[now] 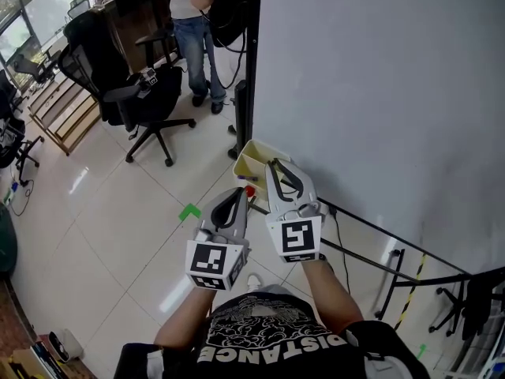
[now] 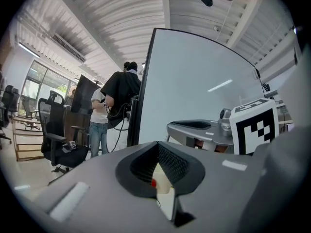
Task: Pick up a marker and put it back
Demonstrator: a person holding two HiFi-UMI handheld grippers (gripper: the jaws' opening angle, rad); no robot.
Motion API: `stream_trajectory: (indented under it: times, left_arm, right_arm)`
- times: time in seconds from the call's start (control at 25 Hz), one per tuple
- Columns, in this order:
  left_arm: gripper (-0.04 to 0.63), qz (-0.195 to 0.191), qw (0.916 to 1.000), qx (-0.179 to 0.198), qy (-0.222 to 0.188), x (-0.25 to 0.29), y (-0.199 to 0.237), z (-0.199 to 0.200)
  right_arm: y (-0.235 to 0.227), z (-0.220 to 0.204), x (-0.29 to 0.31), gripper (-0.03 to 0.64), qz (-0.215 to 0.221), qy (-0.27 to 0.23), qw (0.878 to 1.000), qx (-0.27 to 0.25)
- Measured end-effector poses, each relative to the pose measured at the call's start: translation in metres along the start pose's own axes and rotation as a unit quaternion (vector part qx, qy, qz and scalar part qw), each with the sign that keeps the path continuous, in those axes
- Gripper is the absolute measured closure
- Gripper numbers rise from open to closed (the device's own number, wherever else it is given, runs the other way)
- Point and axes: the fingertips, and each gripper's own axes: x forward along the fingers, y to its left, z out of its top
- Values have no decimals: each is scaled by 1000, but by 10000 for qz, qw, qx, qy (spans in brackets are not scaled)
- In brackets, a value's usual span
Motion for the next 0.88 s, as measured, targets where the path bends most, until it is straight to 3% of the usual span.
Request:
stream_trajectory:
  times: [0.88]
  left_arm:
    - [589, -149, 9996, 8, -250, -56, -29, 14]
  right_arm:
    - [28, 73, -80, 583, -139, -705, 9974, -31]
